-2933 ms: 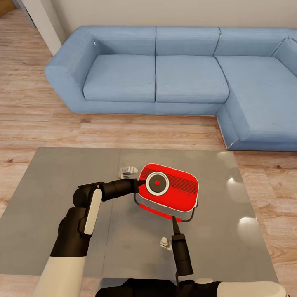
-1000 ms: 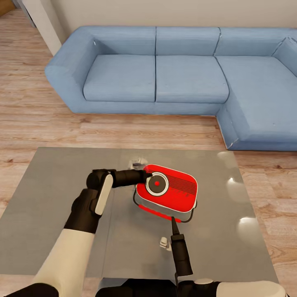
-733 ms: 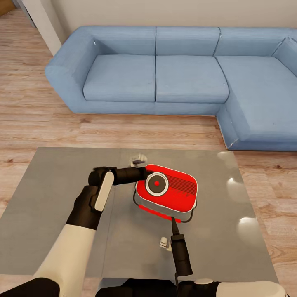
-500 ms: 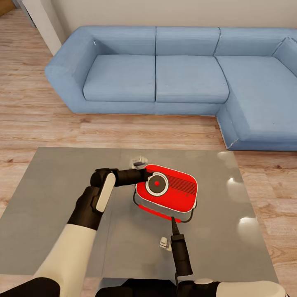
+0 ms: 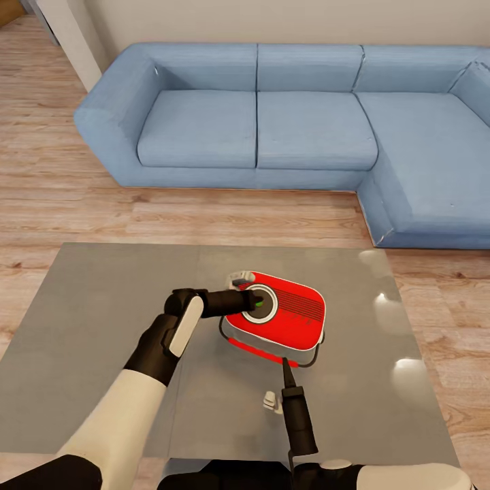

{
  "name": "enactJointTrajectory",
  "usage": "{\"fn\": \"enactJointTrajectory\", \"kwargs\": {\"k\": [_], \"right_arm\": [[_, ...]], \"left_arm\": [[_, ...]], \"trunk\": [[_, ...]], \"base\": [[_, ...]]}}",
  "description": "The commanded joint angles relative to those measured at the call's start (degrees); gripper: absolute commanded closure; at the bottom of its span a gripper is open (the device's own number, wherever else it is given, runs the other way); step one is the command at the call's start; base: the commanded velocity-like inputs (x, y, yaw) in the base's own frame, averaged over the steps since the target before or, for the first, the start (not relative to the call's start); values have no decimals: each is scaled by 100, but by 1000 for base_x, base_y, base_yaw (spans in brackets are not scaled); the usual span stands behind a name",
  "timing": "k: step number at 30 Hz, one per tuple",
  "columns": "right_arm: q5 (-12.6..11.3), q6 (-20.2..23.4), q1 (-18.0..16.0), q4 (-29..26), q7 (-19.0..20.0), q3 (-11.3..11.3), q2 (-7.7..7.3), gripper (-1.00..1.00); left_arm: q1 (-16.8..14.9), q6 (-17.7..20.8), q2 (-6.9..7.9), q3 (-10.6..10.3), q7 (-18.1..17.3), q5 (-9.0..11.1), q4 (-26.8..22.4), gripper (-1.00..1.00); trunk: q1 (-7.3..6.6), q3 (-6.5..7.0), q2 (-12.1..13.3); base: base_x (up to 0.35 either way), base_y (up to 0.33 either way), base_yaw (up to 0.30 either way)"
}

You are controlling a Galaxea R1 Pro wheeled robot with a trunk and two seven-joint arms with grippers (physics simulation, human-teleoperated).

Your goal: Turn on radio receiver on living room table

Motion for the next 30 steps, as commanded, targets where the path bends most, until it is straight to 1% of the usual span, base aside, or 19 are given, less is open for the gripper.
{"fn": "enactJointTrajectory", "kwargs": {"k": [1, 11, 14, 15, 16, 17, 18, 19, 21, 25, 28, 30], "right_arm": [[20, 4, -1, -2, -3, 5, 0, 100], [19, 4, -1, -2, 0, 20, 0, 100], [18, 4, -1, -2, 78, 5, -12, 100], [18, 4, -1, -1, 129, 1, -20, 100], [17, 4, -1, 4, 192, -4, -27, 100], [17, 4, -1, 8, 257, -10, -33, 100], [17, -2, -1, 14, 387, -20, -44, 100], [17, -13, -1, 17, 448, -23, -47, 100], [17, -37, -1, 17, 568, -27, -51, 100], [17, -60, -1, 20, 635, -38, -62, 100], [27, -64, -1, 19, 684, -55, -67, 100], [35, -66, -1, 13, 786, -69, -73, 100]], "left_arm": [[0, -6, 0, -1, 0, 7, 3, 100], [0, -19, 0, -2, 10, 13, 63, 100], [0, -12, 0, -2, -9, 28, -180, 100], [0, 2, 0, -4, -26, 58, -316, 100], [0, 23, 0, -6, -38, 142, -508, 100], [0, 45, 0, -10, -46, 262, -721, 100], [0, 140, 0, -28, -54, 534, -1156, 100], [0, 245, 0, -47, -57, 651, -1357, 100], [0, 536, 0, -82, -59, 813, -1756, 100], [0, 717, 0, -93, -53, 880, -2001, 100], [0, 772, 0, -83, -52, 884, -2032, 100], [-3, 844, 0, -66, -52, 872, -2047, 100]], "trunk": [[0, 0, 0], [0, 0, 0], [0, 0, 0], [0, 0, 0], [0, 0, 0], [0, 0, 0], [0, 0, 0], [0, 0, 0], [0, 0, 0], [0, 0, 0], [0, 0, 0], [0, 0, 0]], "base": [[0, 0, 0], [0, 0, 0], [0, 0, 0], [0, 0, 0], [0, 0, 0], [0, 0, 0], [0, 0, 0], [0, 0, 0], [0, 0, 0], [0, 0, 0], [0, 0, 0], [0, 0, 0]]}}
